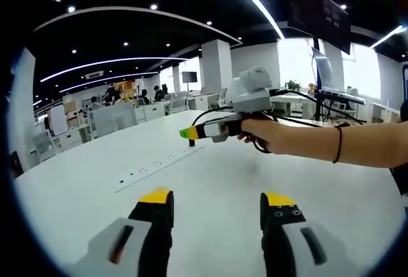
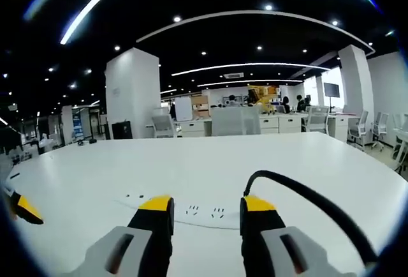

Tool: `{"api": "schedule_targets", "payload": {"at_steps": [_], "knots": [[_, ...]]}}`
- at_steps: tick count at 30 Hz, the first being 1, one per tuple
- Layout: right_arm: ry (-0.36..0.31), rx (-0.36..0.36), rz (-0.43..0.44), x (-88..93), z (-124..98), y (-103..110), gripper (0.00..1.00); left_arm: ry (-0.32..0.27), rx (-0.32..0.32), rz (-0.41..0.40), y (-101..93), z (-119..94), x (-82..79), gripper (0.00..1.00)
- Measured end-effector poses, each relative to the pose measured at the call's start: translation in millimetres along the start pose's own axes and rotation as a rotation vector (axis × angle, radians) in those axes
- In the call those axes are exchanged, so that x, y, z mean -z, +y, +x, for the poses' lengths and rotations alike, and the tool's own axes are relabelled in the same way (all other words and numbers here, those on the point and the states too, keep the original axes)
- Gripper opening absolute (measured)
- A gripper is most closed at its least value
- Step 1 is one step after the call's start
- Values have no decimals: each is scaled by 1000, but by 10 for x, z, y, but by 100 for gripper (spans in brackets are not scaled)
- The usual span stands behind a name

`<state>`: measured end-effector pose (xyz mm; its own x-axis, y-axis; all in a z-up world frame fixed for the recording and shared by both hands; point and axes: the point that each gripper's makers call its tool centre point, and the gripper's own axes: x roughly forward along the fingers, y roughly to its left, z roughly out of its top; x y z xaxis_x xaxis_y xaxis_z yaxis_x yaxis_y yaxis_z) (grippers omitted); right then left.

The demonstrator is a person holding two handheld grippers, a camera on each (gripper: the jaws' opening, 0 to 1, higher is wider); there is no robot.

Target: Find the data cable on the table. Grasp the USB connector end of the cable and insert it into the USB port on the table

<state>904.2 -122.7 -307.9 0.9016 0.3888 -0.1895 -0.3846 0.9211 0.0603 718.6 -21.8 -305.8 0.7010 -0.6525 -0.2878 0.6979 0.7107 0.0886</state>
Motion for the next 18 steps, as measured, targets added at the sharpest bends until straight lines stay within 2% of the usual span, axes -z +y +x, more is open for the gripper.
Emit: {"api": "schedule_targets", "payload": {"at_steps": [2, 8, 12, 18], "knots": [[-31, -4, 3, -46, -44, 42, 43, -2, -1, 5, -5, -32, -15, 56], [-25, -30, -7, -61, -157, 175, 43, -9, -6, 15, -8, -104, -54, 56], [-50, -52, -10, -151, -271, 287, 43, -16, -10, 17, -42, -157, -58, 56], [-134, -73, -3, -345, -461, 450, 43, -29, -25, 13, -68, -251, -62, 56]]}}
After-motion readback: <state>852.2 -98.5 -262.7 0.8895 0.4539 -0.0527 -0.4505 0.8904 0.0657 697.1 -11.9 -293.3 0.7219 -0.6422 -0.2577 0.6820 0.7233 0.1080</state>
